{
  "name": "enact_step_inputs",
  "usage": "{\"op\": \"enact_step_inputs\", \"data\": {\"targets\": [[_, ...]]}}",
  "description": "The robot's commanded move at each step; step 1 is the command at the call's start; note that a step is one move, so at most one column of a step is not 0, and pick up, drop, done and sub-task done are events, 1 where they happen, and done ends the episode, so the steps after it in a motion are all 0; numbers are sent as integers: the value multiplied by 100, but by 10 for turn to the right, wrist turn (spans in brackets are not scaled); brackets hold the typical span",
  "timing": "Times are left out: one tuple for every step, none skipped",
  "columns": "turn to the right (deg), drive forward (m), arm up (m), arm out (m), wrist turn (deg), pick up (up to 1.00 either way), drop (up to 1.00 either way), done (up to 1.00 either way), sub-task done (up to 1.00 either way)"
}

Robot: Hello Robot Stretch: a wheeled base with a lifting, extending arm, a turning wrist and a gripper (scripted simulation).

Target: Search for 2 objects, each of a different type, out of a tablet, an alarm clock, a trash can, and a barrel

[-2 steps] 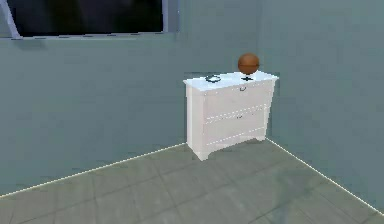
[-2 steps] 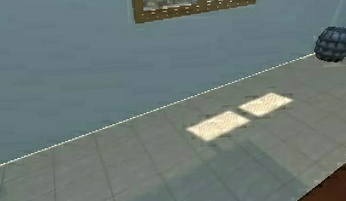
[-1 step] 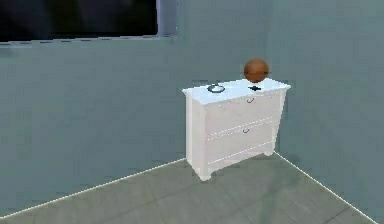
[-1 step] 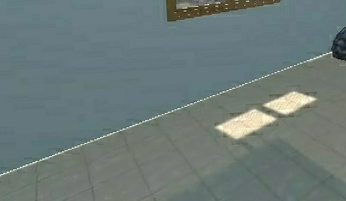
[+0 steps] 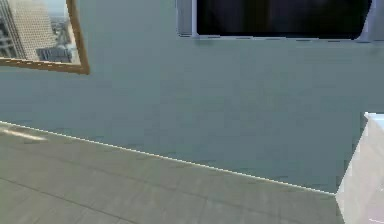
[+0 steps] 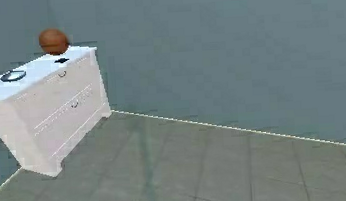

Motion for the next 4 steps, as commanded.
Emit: {"op": "enact_step_inputs", "data": {"targets": [[-330,0,0,0,0,0,0,0,0],[0,25,0,0,0,0,0,0,0],[-450,0,0,0,0,0,0,0,0],[-360,0,0,0,0,0,0,0,0]]}}
